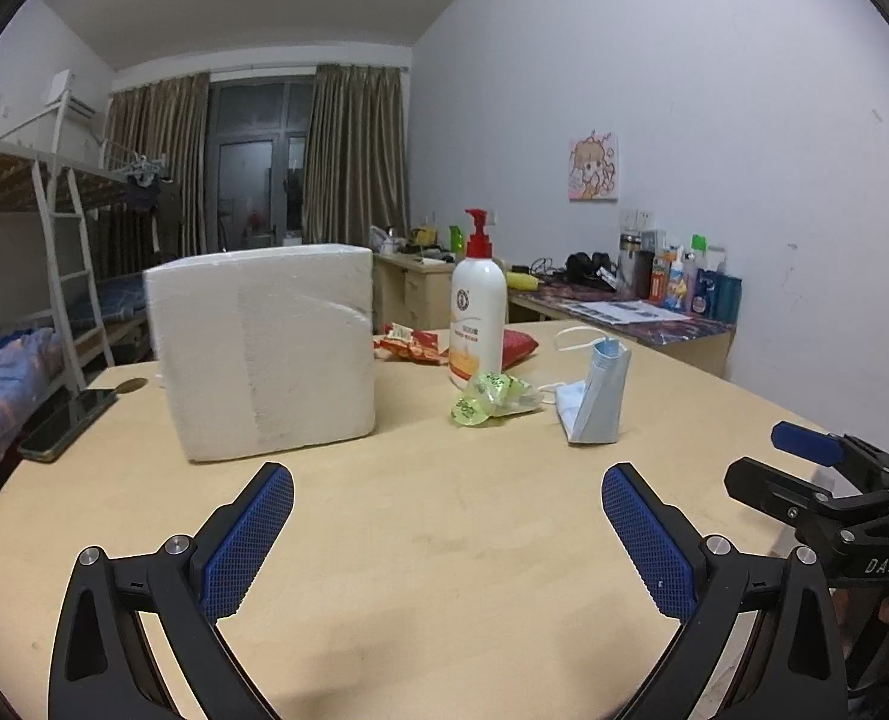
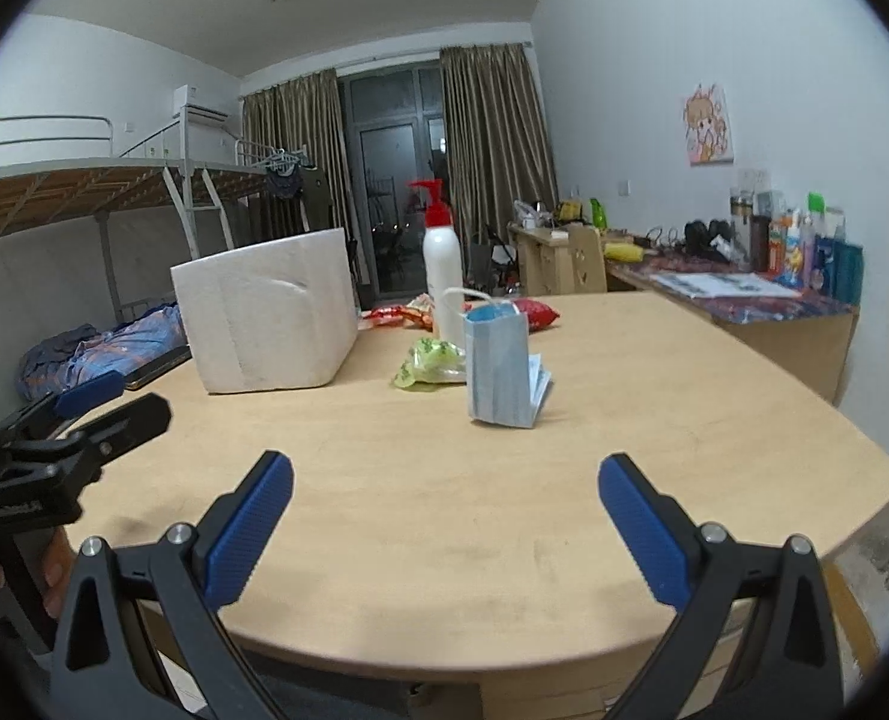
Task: Organize soft objects
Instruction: 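Move the left tool to the green snack bag while the right tool approaches the blue mask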
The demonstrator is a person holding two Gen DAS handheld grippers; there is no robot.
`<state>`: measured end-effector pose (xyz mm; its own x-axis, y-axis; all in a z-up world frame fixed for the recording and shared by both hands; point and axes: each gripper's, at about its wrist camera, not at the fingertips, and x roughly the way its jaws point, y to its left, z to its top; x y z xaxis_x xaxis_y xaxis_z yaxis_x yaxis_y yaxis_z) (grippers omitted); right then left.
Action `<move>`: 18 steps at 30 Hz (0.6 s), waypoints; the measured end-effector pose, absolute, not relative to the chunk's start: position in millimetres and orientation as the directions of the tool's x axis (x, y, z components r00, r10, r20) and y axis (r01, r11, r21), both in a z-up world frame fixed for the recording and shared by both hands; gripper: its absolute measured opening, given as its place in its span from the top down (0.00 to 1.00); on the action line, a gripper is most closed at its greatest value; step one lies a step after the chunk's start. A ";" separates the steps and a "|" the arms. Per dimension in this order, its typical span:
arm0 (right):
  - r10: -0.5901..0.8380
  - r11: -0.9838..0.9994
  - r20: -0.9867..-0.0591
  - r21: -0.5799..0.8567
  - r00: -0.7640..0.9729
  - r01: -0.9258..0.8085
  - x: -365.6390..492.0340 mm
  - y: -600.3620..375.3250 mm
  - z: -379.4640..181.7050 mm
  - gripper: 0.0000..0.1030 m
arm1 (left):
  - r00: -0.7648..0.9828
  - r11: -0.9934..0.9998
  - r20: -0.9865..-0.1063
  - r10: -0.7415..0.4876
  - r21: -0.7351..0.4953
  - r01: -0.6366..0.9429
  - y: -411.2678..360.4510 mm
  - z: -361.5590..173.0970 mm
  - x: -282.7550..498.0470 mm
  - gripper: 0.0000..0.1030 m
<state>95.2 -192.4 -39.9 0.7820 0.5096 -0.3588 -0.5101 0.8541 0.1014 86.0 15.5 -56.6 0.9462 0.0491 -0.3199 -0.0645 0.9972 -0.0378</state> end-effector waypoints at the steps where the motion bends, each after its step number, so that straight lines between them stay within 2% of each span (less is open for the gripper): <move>1: 0.520 0.848 -0.361 0.114 0.774 -0.517 101.2 -192.2 -40.4 0.00 | 0.944 0.997 -0.325 0.049 -0.037 -0.065 15.1 -57.6 90.6 0.00; 10: 0.466 0.871 -0.433 0.073 0.771 -0.485 143.9 -182.4 -41.0 0.00 | 0.919 1.000 -0.395 0.015 -0.019 -0.024 15.3 -60.3 138.9 0.00; 18: 0.486 0.856 -0.481 0.094 0.730 -0.507 179.2 -178.8 -38.9 0.04 | 0.874 0.998 -0.482 -0.064 -0.053 0.044 20.5 -52.5 188.6 0.00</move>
<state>179.2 -178.8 -38.9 0.7302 0.4856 -0.4807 -0.5075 0.8565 0.0943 188.6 20.5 -52.5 0.8737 -0.0641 -0.4823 0.0437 0.9976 -0.0534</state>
